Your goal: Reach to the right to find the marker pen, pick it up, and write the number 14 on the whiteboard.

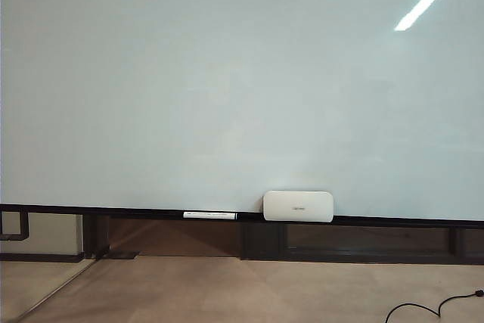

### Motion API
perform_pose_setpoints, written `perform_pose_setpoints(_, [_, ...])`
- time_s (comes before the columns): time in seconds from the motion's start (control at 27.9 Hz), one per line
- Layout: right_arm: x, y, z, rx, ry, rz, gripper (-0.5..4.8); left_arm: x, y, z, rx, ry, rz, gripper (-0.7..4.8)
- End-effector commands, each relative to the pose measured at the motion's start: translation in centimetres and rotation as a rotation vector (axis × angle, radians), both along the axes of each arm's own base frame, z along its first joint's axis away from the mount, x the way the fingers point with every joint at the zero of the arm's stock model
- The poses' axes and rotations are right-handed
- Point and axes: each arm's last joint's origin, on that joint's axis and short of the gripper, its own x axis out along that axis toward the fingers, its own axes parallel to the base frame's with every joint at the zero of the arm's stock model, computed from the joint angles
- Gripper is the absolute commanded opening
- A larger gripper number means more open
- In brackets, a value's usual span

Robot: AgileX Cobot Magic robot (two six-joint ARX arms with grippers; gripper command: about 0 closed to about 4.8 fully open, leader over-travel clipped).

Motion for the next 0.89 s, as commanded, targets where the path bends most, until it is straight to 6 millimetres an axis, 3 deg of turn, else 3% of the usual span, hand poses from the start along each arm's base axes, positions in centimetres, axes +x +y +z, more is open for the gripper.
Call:
perform_pose_setpoints(0.04, [-0.1, 0.0, 0.8, 0.005, -0.074, -0.001, 0.00, -0.1, -0.3, 0.3, -0.004, -0.023, -0.099, -0.06])
perform_pose_setpoints(0.18, [-0.2, 0.0, 1.5, 0.003, -0.110, 0.000, -0.01, -0.2, -0.4, 0.6, -0.029, -0.046, -0.140, -0.06])
perform_pose_setpoints(0.54, [-1.1, 0.0, 6.0, -0.033, -0.192, -0.012, -0.01, -0.4, -0.6, 1.7, -0.090, -0.078, -0.197, -0.06])
perform_pose_setpoints(0.79, [0.1, 0.0, 10.1, -0.107, -0.158, -0.008, -0.01, -0.8, -0.6, 3.1, -0.104, -0.087, -0.171, -0.06])
perform_pose_setpoints(0.89, [1.2, -0.1, 13.0, -0.178, -0.162, -0.024, 0.00, -0.9, -0.6, 3.7, -0.117, -0.090, -0.163, -0.06])
